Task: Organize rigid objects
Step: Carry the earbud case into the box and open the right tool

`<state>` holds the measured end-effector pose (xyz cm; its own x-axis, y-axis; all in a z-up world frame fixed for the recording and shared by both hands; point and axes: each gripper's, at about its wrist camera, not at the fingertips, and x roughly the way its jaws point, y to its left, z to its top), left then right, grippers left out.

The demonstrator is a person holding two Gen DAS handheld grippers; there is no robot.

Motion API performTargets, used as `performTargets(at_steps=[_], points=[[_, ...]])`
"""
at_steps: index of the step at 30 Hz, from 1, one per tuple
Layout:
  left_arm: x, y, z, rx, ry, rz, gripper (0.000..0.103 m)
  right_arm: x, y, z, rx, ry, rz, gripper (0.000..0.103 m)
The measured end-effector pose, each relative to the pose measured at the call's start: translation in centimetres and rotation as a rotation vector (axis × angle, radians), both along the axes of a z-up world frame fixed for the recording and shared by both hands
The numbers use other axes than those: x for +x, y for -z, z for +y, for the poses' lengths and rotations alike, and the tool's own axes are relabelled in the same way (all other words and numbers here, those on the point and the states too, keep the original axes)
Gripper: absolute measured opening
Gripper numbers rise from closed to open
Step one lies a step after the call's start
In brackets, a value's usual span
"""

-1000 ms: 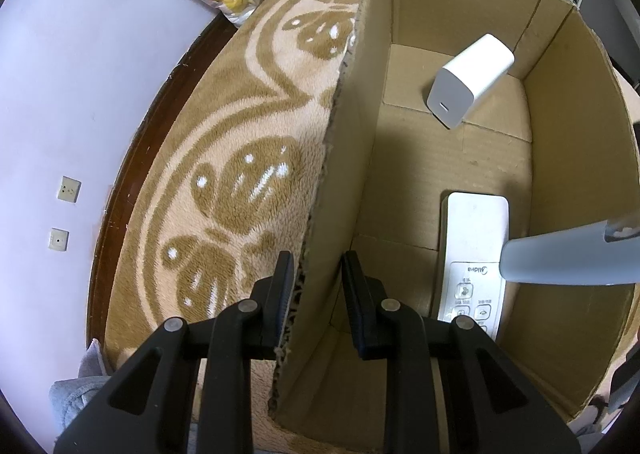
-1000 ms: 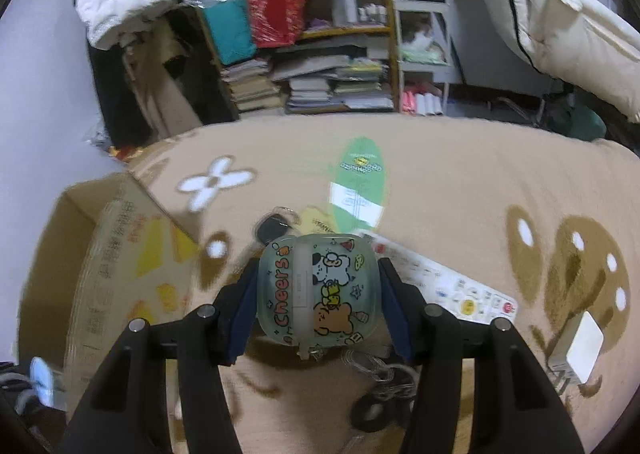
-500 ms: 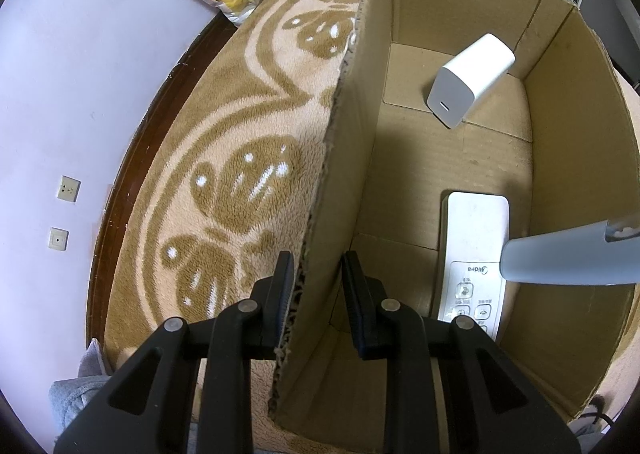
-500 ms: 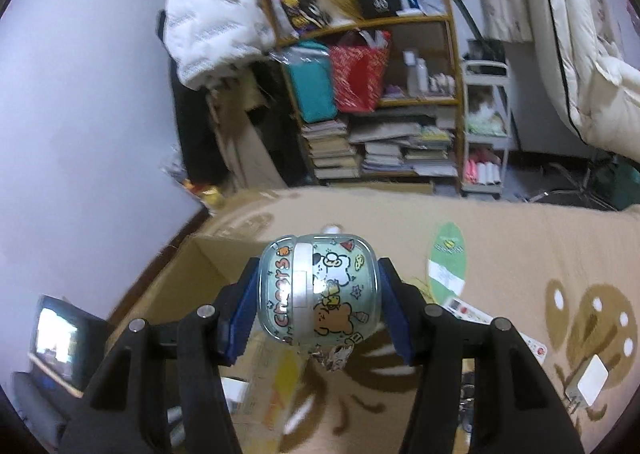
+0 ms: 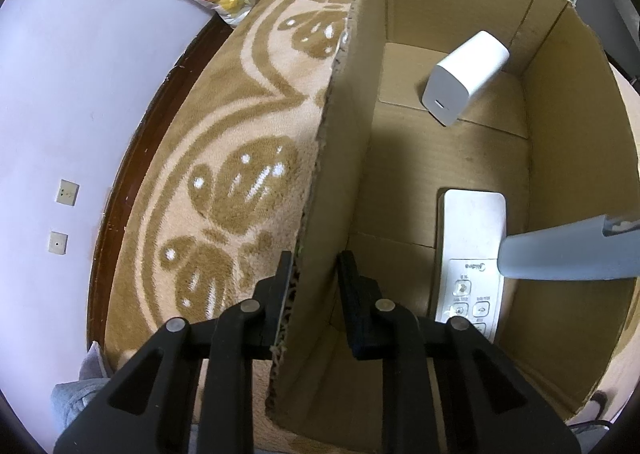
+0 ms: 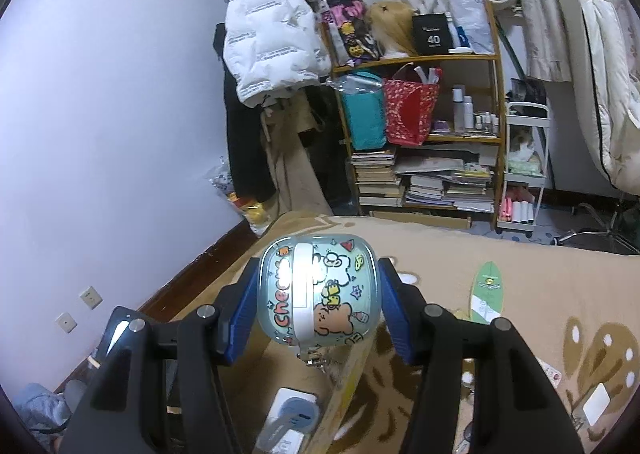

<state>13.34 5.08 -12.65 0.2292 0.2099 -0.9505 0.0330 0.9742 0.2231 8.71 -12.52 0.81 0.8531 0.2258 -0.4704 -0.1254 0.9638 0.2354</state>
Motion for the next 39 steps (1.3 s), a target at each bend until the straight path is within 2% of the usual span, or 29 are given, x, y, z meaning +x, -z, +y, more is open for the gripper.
performTargets(at_steps=[6, 13, 23, 31, 34, 36, 39], points=[[-0.1, -0.1, -0.2, -0.008, -0.001, -0.001, 0.019, 0.1, 0.5, 1.7, -0.024, -0.046, 0.004, 0.060], [-0.1, -0.3, -0.2, -0.015, -0.007, 0.001, 0.019, 1.0, 3.3, 2.4, -0.008, -0.076, 0.092, 0.060], [-0.1, -0.4, -0.1, -0.022, -0.015, 0.004, 0.021, 2.3, 7.1, 2.6, -0.040, -0.068, 0.205, 0.060], [0.0, -0.5, 0.3, -0.027, -0.019, 0.003, 0.021, 1.9, 6.7, 2.1, -0.052, -0.043, 0.187, 0.060], [0.0, -0.5, 0.4, -0.022, -0.016, 0.002, 0.021, 2.0, 6.4, 1.8, -0.074, -0.030, 0.200, 0.067], [-0.1, -0.5, 0.3, -0.015, -0.013, 0.000, 0.021, 2.0, 6.1, 1.4, -0.089, -0.010, 0.198, 0.081], [-0.1, -0.4, 0.3, -0.012, -0.012, 0.000, 0.021, 1.7, 5.8, 0.4, -0.082, 0.023, 0.185, 0.095]])
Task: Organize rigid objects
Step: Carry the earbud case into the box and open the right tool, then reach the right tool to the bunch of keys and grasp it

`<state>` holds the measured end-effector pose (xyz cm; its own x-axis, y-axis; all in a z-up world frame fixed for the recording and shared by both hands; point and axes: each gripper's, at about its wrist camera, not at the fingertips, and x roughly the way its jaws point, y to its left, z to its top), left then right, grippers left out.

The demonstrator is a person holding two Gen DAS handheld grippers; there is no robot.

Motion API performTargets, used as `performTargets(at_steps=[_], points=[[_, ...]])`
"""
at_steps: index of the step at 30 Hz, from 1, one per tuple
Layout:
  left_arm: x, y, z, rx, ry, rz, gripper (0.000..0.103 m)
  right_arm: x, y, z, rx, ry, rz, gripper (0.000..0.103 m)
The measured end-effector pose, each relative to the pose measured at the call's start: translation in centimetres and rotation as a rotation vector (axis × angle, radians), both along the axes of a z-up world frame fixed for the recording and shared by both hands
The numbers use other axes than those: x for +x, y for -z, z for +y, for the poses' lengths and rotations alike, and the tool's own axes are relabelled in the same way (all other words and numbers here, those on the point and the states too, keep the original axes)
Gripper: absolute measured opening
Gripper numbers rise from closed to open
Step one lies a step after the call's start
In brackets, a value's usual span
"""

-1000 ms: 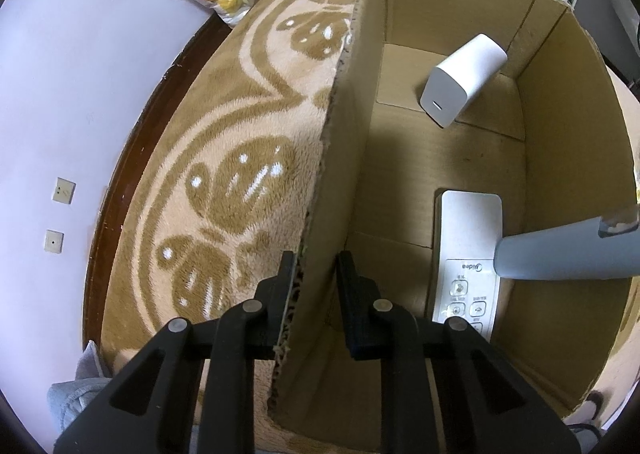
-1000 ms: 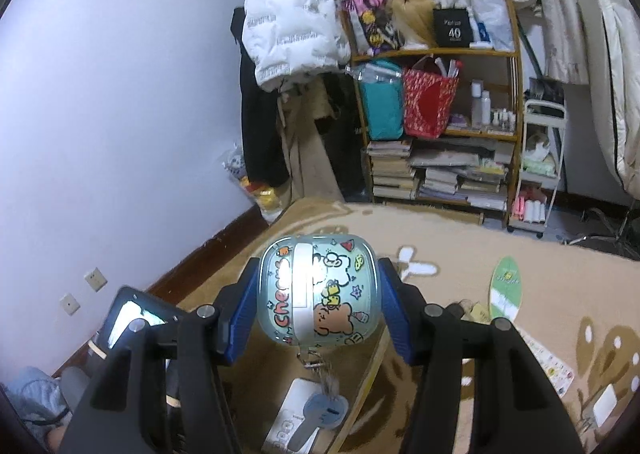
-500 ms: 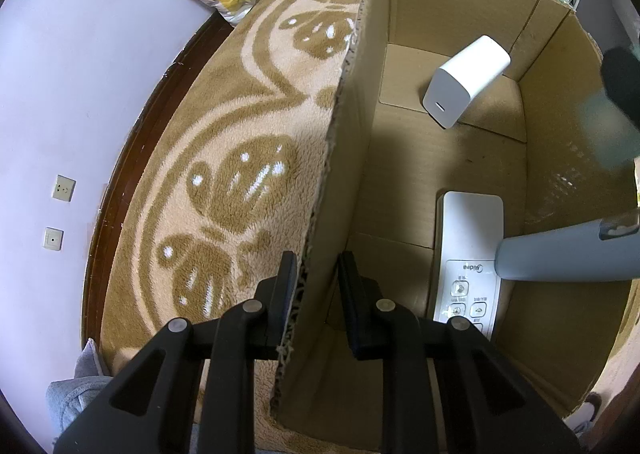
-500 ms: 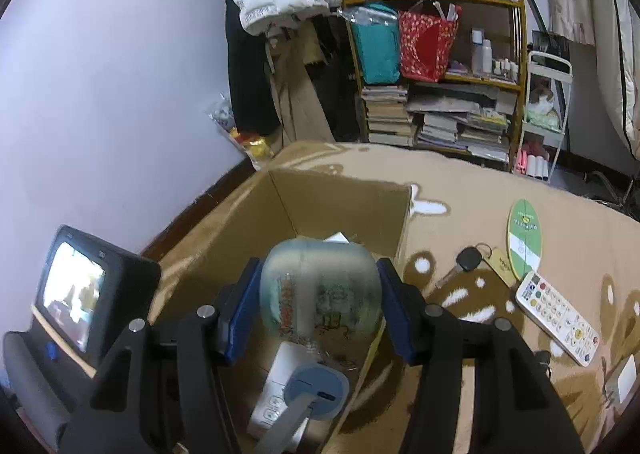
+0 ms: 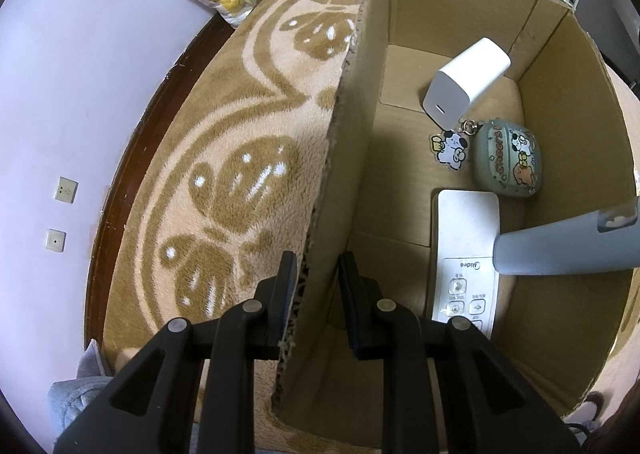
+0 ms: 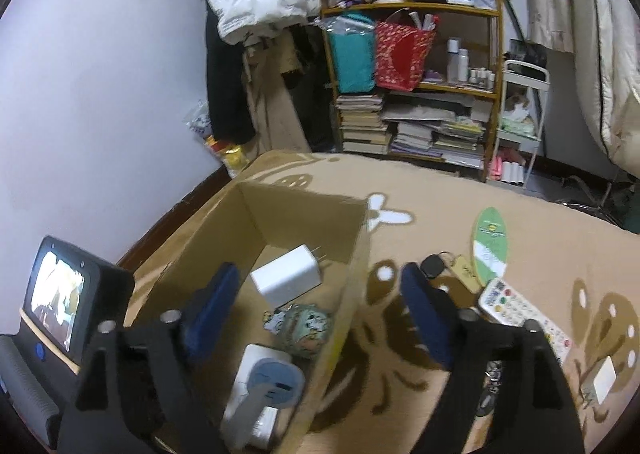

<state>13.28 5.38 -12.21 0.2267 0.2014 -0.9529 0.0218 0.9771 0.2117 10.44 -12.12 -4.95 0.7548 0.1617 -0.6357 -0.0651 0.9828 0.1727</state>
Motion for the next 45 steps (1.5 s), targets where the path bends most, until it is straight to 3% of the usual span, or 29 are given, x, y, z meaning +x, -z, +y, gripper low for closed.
performTargets(at_steps=[3, 13, 19, 40, 45], points=[[0.0, 0.0, 0.1, -0.007, -0.004, 0.000, 0.021, -0.2, -0.1, -1.3, -0.010, 0.038, 0.002, 0.103], [0.0, -0.1, 0.2, -0.010, -0.006, 0.001, 0.022, -0.3, 1.5, -8.2, 0.005, 0.249, 0.067, 0.103], [0.0, -0.1, 0.2, -0.005, -0.004, 0.001, 0.022, -0.7, 3.2, -11.3, 0.070, 0.340, 0.131, 0.103], [0.0, -0.1, 0.0, 0.002, 0.000, 0.002, 0.022, -0.2, 10.7, -13.8, 0.093, 0.406, 0.370, 0.103], [0.0, -0.1, 0.0, 0.002, 0.000, 0.002, 0.022, 0.1, 12.0, -13.7, 0.073, 0.400, 0.416, 0.083]])
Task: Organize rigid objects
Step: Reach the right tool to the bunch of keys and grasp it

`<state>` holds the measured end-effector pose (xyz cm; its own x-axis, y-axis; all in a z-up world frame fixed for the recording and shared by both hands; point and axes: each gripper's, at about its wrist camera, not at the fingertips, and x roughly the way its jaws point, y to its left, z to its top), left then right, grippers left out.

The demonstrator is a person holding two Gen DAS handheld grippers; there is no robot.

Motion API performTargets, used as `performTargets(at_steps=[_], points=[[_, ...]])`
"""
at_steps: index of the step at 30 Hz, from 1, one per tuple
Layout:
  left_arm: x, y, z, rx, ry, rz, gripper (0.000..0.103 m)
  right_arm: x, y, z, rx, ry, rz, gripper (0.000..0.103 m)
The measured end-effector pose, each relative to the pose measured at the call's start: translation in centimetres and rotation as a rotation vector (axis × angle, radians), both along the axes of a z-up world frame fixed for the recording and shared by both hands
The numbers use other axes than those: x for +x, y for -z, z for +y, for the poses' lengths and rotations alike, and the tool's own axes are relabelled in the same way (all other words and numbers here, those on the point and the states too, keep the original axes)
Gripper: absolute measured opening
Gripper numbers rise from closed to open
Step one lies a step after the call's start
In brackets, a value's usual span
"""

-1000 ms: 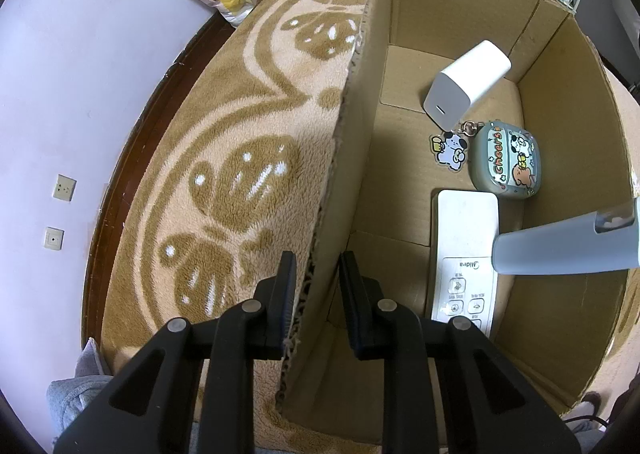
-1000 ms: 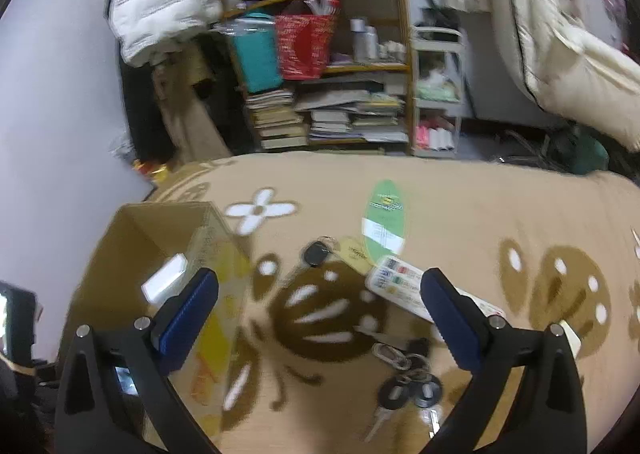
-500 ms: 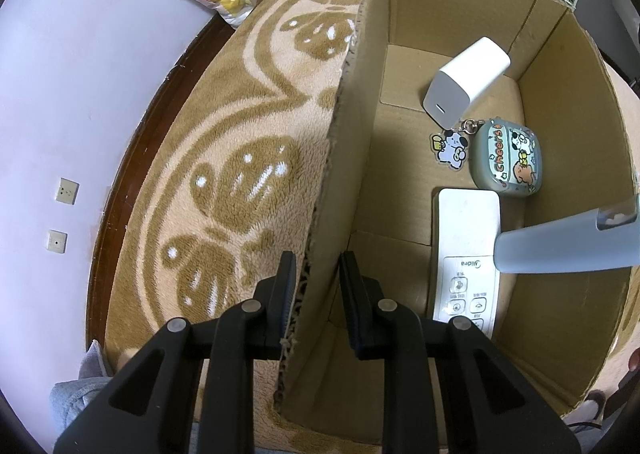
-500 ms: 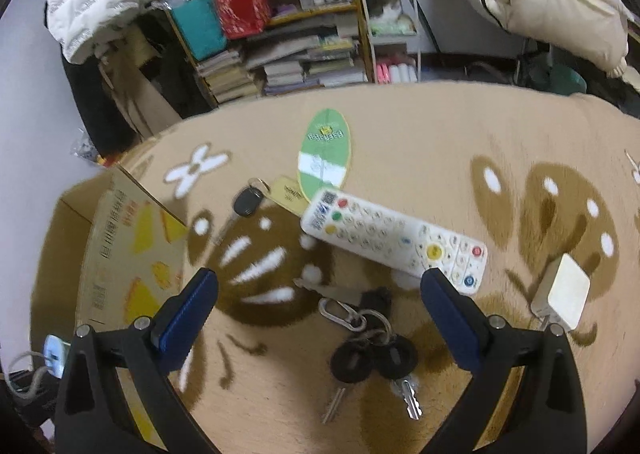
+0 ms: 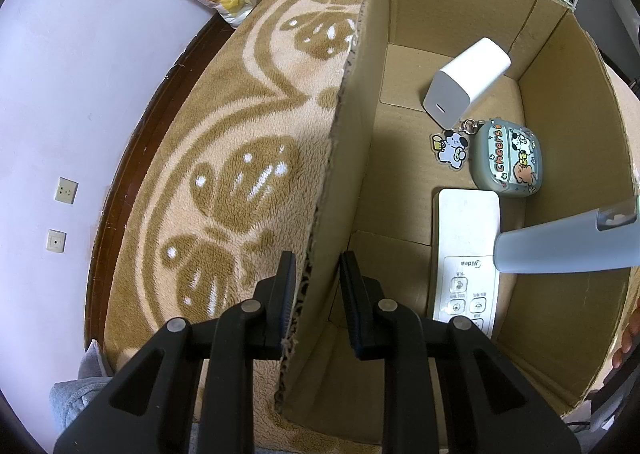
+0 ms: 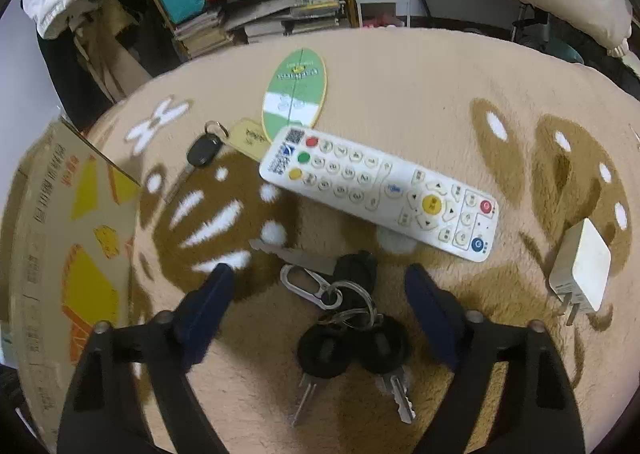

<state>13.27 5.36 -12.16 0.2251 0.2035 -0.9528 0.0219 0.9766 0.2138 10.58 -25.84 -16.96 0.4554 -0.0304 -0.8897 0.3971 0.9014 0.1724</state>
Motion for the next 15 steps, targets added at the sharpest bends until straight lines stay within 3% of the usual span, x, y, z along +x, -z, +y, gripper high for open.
performTargets(at_steps=[8, 12, 15], points=[[0.1, 0.1, 0.1, -0.004, -0.003, 0.000, 0.022, 0.0, 0.8, 0.6, -0.067, -0.013, 0.032, 0.051], [0.1, 0.1, 0.1, -0.001, -0.001, 0.000, 0.022, 0.0, 0.2, 1.0, -0.084, -0.038, -0.001, 0.026], [0.1, 0.1, 0.2, -0.003, -0.003, 0.000, 0.022, 0.4, -0.4, 1.9, -0.110, -0.086, -0.017, 0.026]])
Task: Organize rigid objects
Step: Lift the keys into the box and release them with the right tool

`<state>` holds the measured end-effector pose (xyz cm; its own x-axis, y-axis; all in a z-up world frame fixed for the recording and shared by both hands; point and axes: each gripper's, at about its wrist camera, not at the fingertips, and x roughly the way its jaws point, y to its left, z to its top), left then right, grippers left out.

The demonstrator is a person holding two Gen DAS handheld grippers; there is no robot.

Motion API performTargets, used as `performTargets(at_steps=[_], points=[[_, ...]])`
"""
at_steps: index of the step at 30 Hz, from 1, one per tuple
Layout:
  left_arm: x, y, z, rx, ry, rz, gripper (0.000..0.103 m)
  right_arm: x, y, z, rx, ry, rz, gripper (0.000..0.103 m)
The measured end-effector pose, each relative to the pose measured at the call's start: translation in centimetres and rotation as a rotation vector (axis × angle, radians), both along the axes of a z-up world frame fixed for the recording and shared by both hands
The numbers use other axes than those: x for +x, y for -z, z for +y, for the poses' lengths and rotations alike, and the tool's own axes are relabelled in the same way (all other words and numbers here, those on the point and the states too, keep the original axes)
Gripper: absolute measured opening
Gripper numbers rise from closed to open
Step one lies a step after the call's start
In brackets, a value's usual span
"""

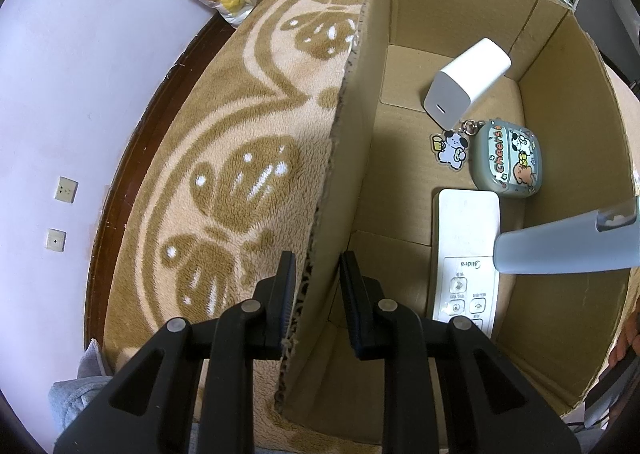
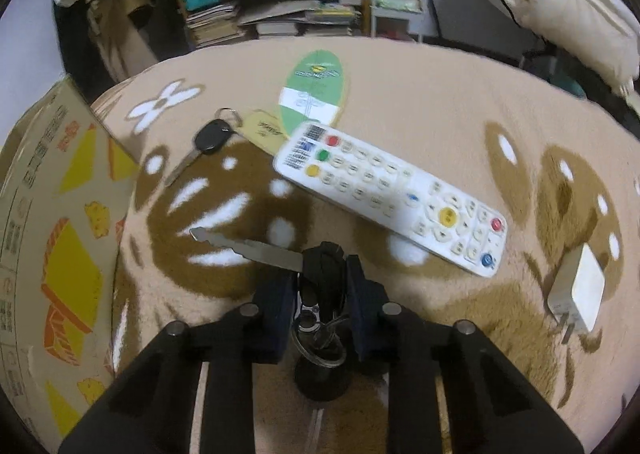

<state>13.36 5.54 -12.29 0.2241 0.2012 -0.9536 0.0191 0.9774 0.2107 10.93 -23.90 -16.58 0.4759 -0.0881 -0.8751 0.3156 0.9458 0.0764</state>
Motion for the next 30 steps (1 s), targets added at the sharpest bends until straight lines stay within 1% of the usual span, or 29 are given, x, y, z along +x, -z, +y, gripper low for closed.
performTargets(at_steps=[7, 13, 22, 30], points=[[0.0, 0.0, -0.1, -0.001, 0.000, 0.000, 0.022, 0.7, -1.5, 2.0, 0.008, -0.040, -0.063, 0.026], [-0.1, -0.1, 0.1, -0.013, -0.003, 0.002, 0.022, 1.2, -3.7, 3.9, -0.006, -0.104, -0.130, 0.026], [-0.1, -0.1, 0.2, -0.013, -0.003, 0.002, 0.022, -0.1, -9.5, 6.1, 0.011, -0.171, -0.325, 0.026], [-0.1, -0.1, 0.2, -0.010, -0.001, 0.001, 0.022, -1.4, -14.5, 9.5, 0.006, -0.274, -0.479, 0.026]])
